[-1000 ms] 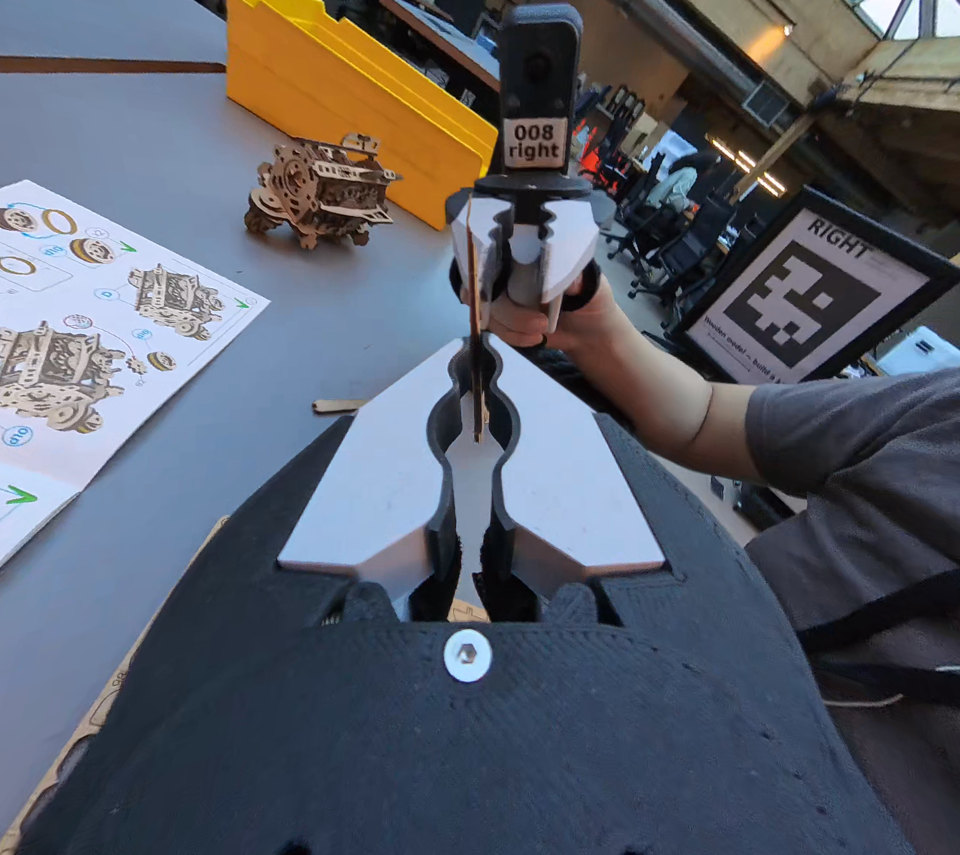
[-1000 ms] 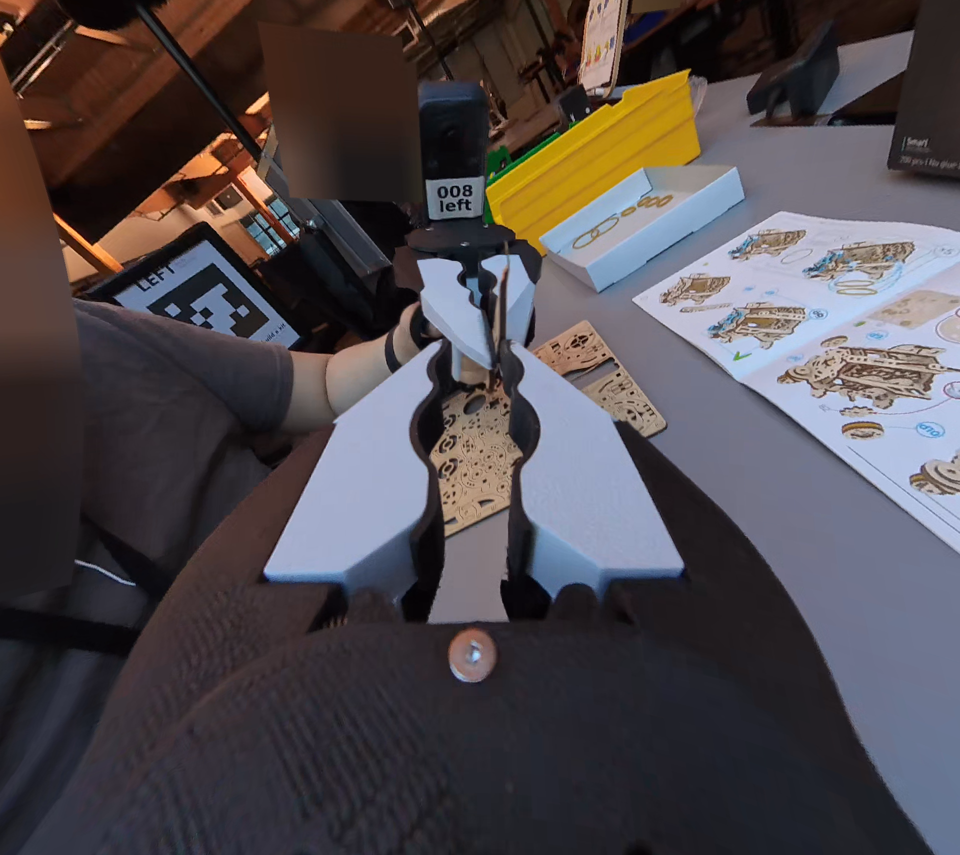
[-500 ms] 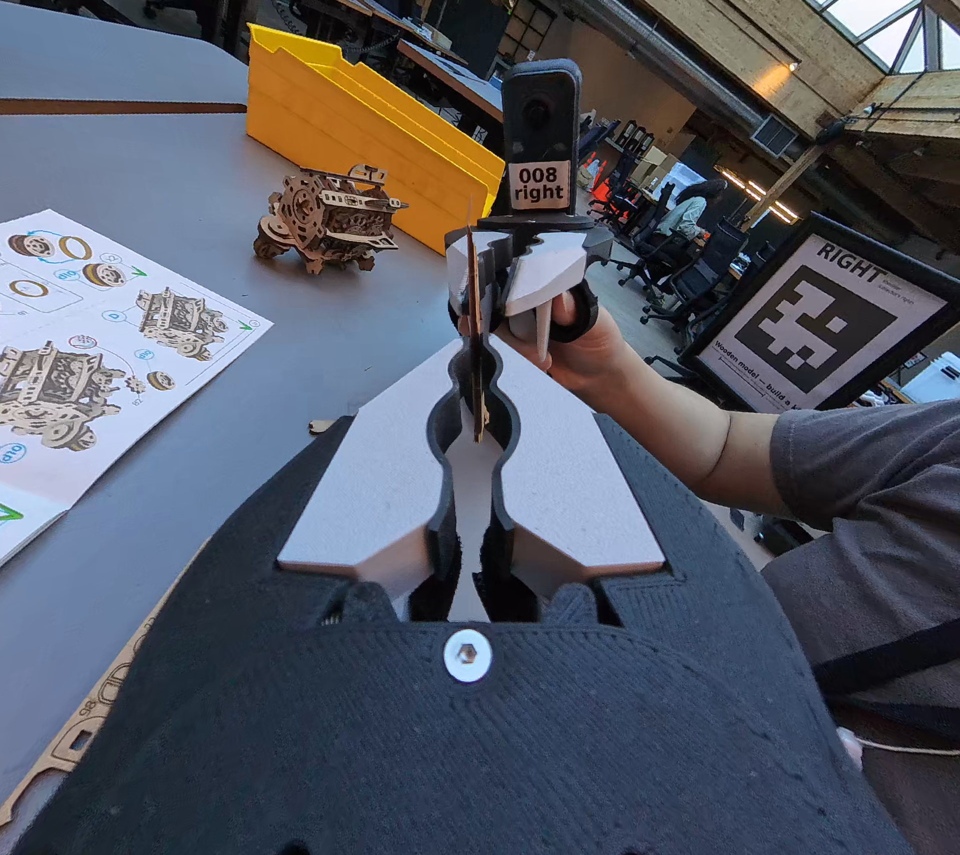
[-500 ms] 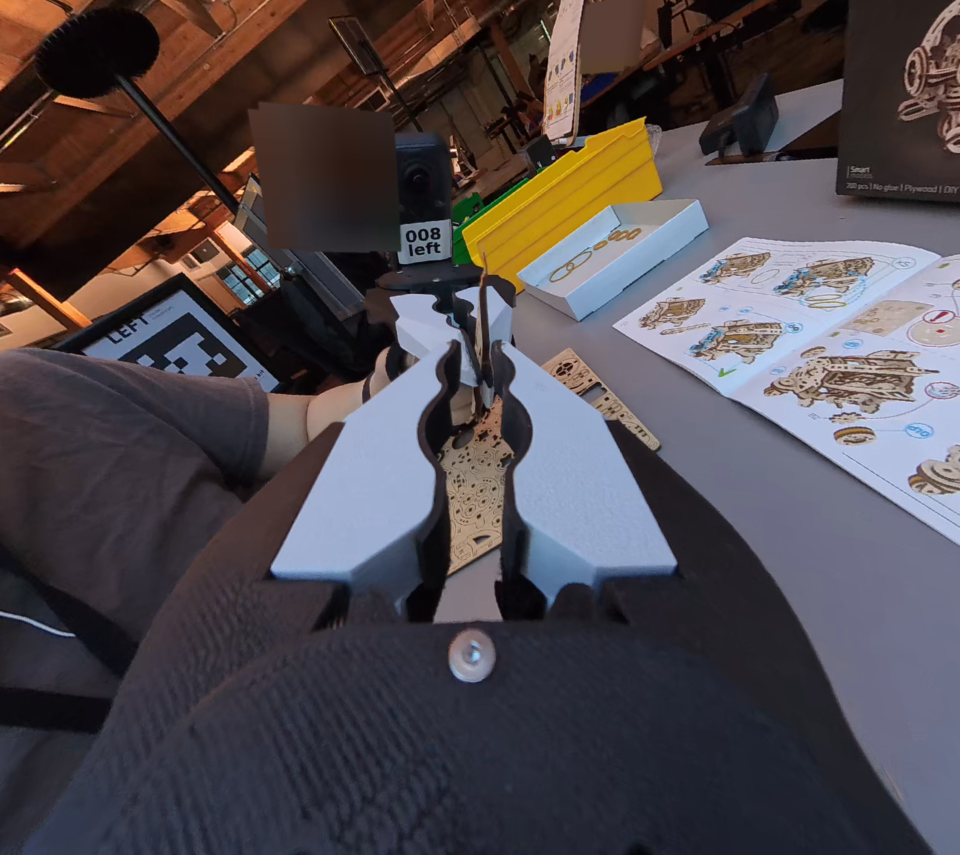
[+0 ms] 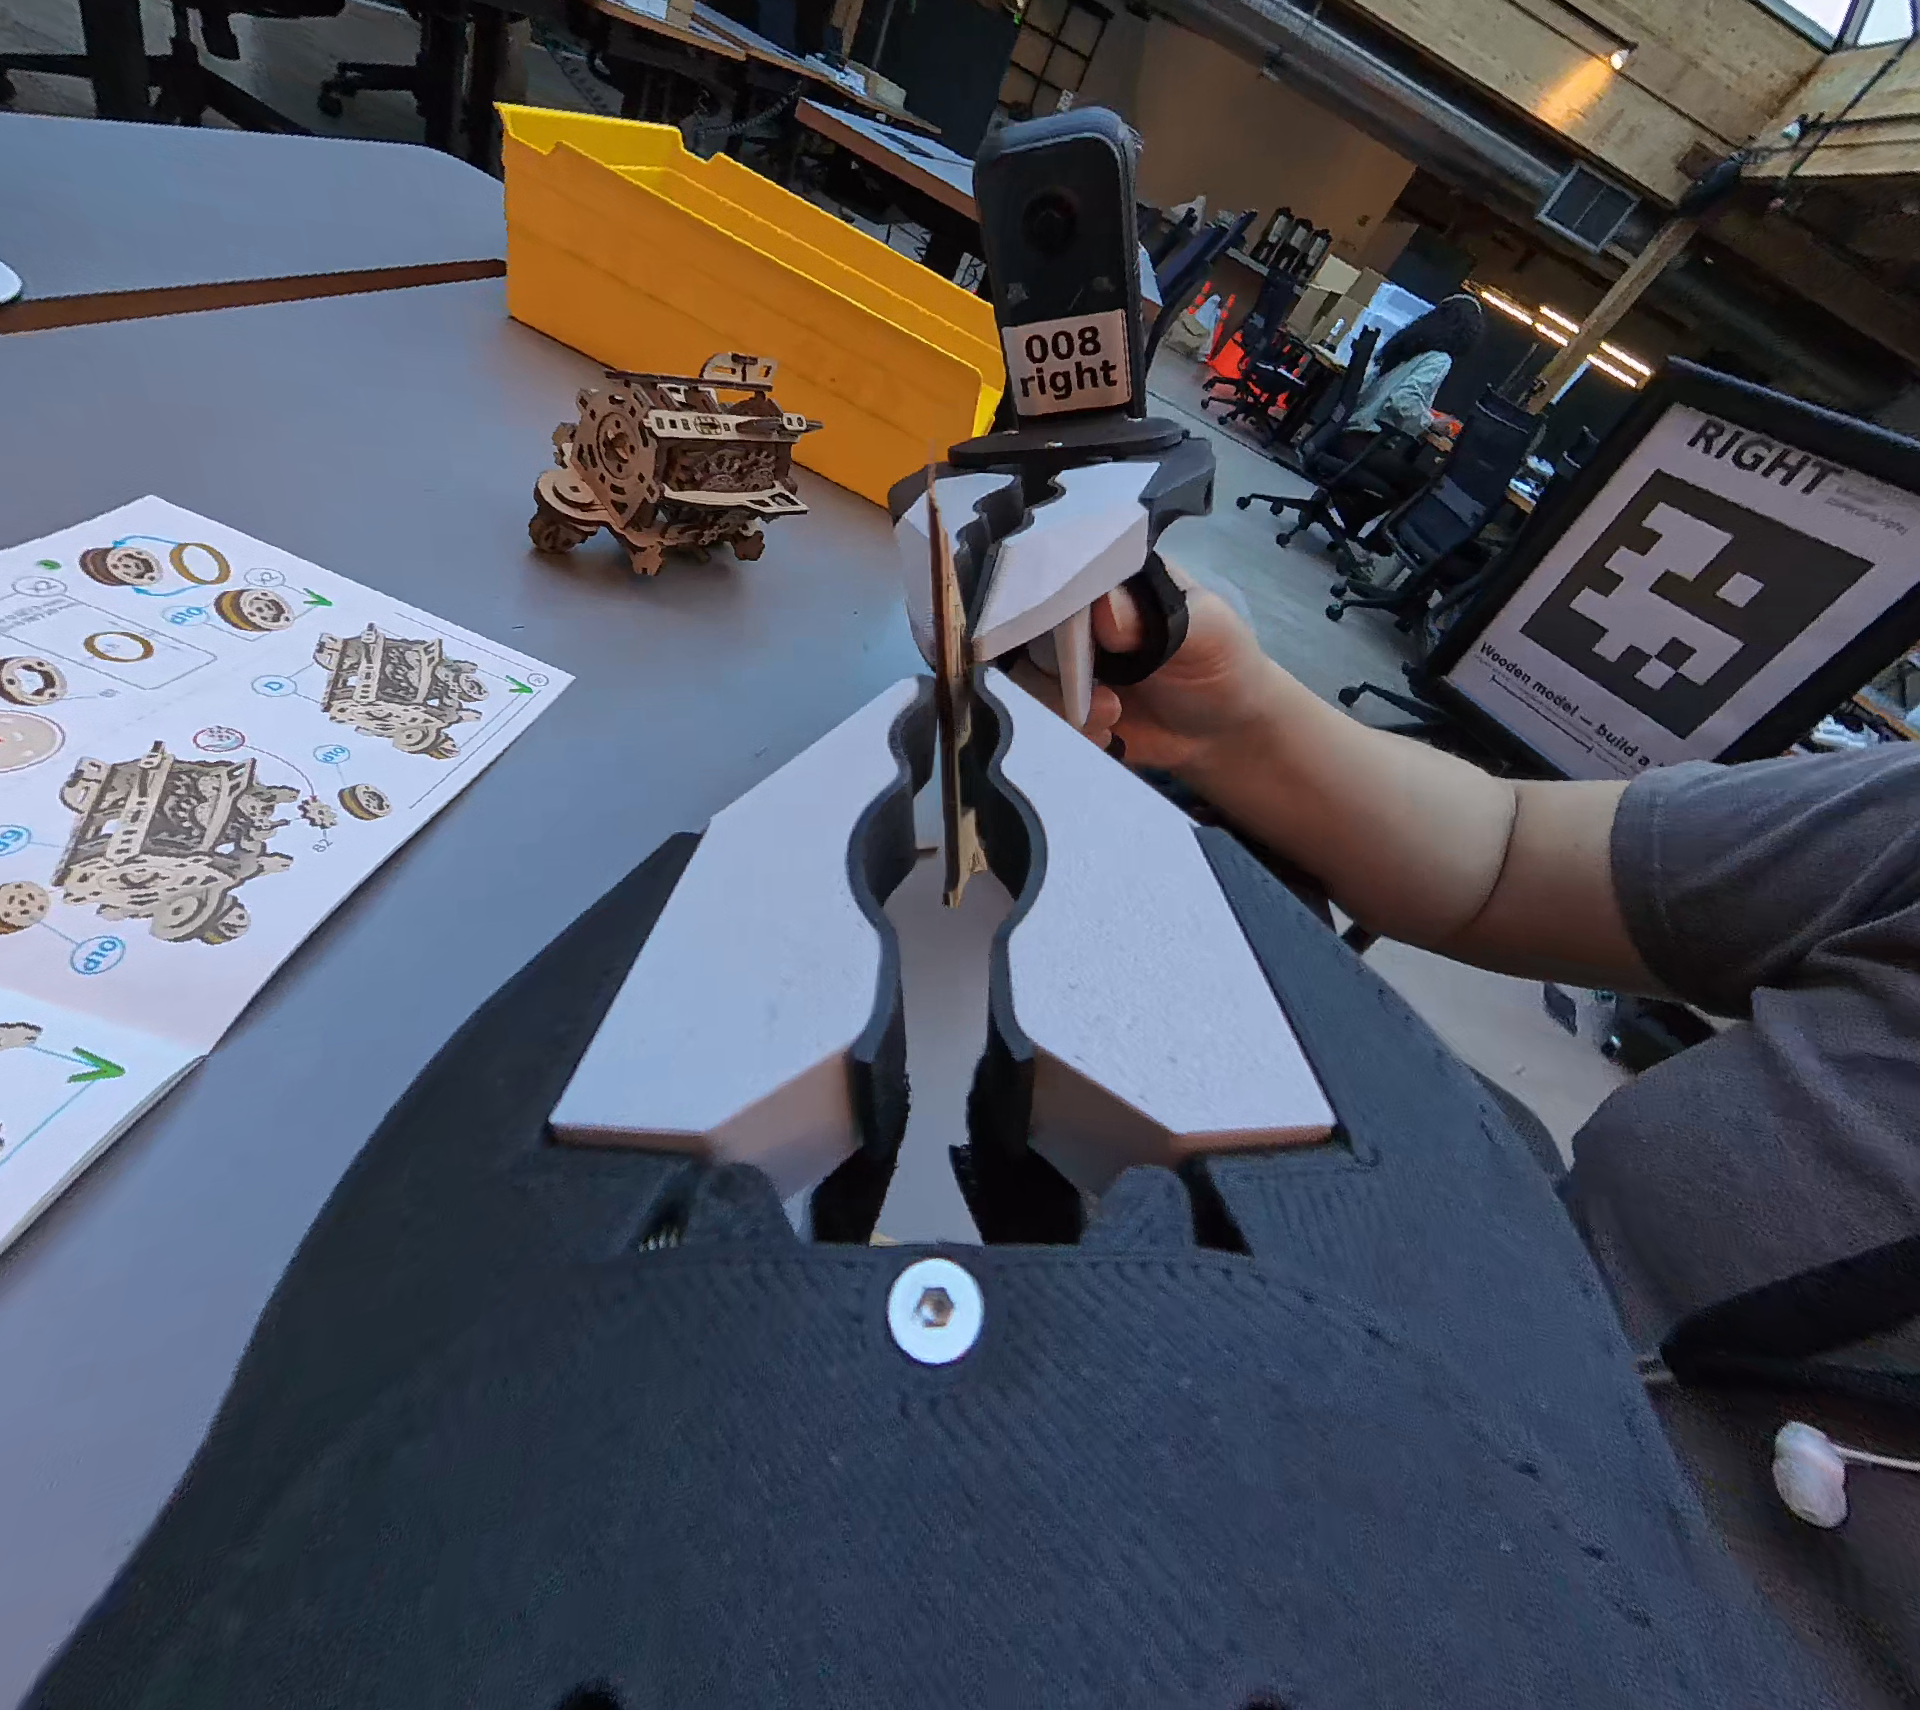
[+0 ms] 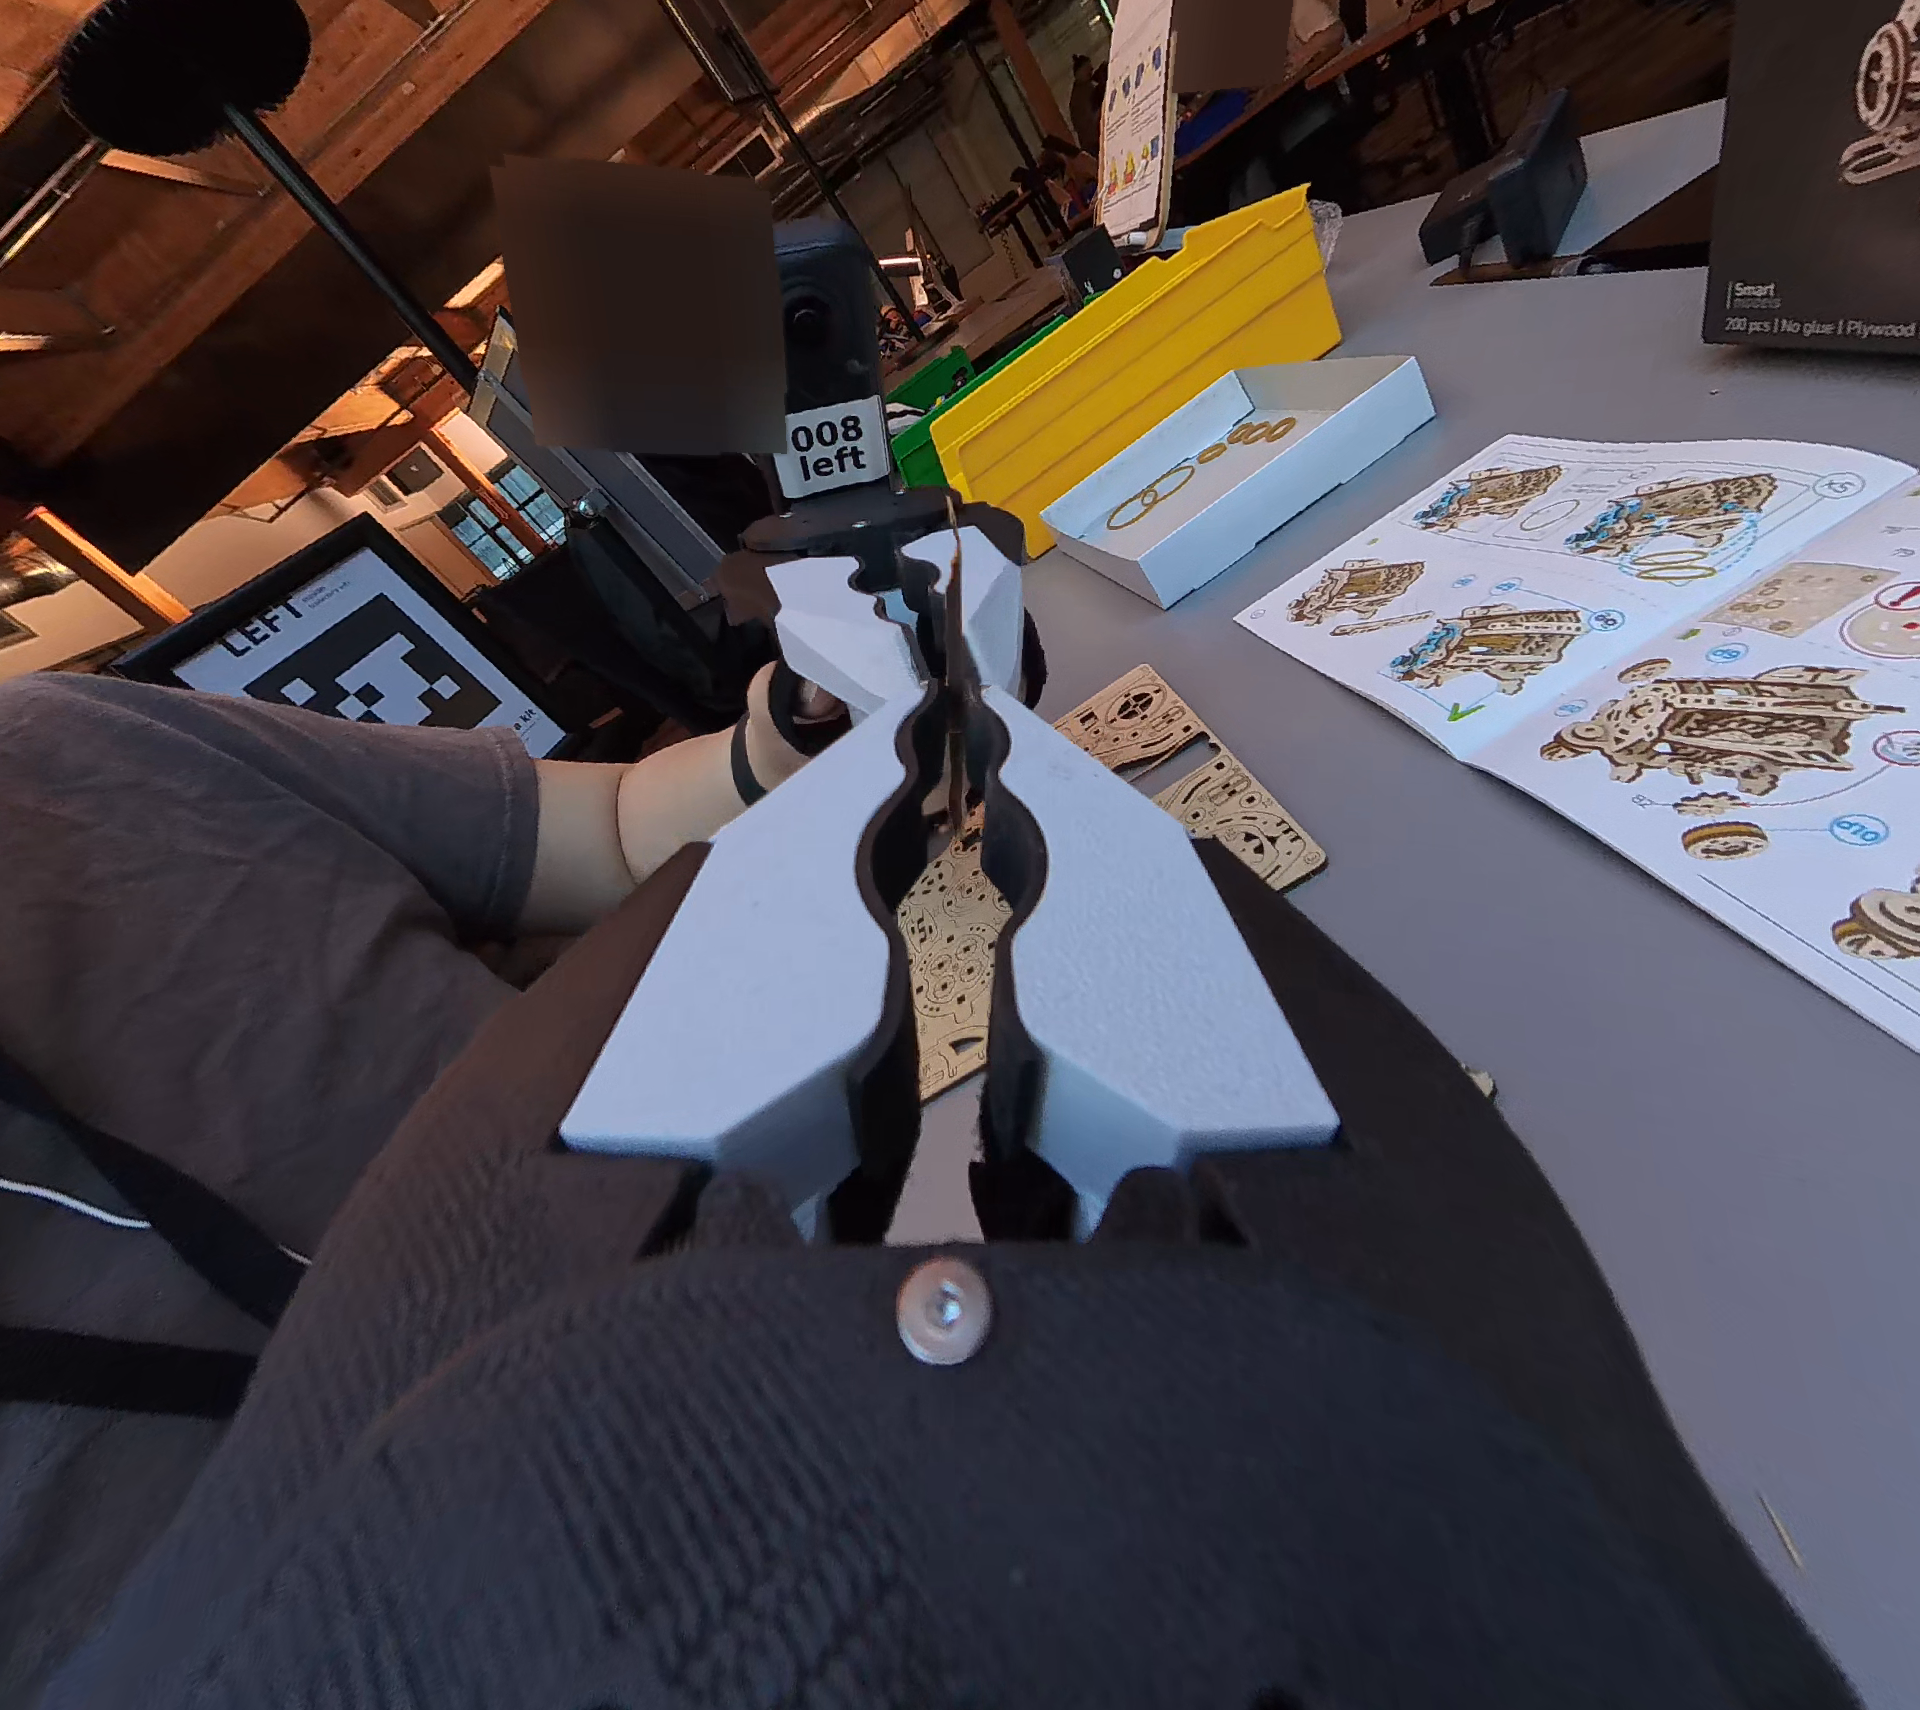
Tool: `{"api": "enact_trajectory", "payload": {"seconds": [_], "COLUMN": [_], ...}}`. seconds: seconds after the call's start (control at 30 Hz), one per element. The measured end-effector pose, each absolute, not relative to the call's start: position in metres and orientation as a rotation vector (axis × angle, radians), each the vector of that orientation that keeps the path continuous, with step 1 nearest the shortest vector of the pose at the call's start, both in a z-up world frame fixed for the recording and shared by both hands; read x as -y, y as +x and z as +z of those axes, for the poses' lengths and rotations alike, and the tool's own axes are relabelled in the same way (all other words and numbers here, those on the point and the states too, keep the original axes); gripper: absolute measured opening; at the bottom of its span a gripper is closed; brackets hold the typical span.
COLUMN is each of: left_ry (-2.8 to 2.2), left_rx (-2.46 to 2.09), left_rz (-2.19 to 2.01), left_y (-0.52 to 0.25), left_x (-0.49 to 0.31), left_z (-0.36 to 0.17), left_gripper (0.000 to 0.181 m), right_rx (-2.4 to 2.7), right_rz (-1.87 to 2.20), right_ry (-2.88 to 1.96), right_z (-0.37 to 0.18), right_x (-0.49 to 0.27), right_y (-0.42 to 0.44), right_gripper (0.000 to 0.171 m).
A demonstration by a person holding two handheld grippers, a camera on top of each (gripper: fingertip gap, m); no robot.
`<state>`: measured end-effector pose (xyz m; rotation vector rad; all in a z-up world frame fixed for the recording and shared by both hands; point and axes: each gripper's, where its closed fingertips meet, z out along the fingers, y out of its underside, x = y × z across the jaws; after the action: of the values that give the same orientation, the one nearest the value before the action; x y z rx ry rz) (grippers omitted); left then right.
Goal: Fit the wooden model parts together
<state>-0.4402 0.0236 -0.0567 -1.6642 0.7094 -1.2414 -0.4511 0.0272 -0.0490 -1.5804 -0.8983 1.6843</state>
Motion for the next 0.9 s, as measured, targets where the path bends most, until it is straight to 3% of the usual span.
{"api": "enact_trajectory", "payload": {"seconds": [0.37, 0.73, 0.9], "left_ry": [-1.653, -1.670, -1.564], "left_rx": [-0.783, -0.684, -0.647], "left_rz": [-1.147, -0.923, -1.220], "left_y": [-0.436, -0.441, -0.433], "left_x": [-0.017, -0.034, -0.019], "left_z": [-0.058, -0.063, -0.038], "left_gripper": [0.000, 0.000, 0.000], "right_rx": [0.953, 0.926, 0.846], "right_rz": [1.650, 1.161, 1.674], "right_ry": [-1.563, -1.549, -1.384], "right_z": [-0.048, -0.054, -0.026], "right_x": [-0.023, -0.038, -0.023], "right_y": [-0.452, -0.454, -0.446], "right_gripper": [0.000, 0.001, 0.000]}}
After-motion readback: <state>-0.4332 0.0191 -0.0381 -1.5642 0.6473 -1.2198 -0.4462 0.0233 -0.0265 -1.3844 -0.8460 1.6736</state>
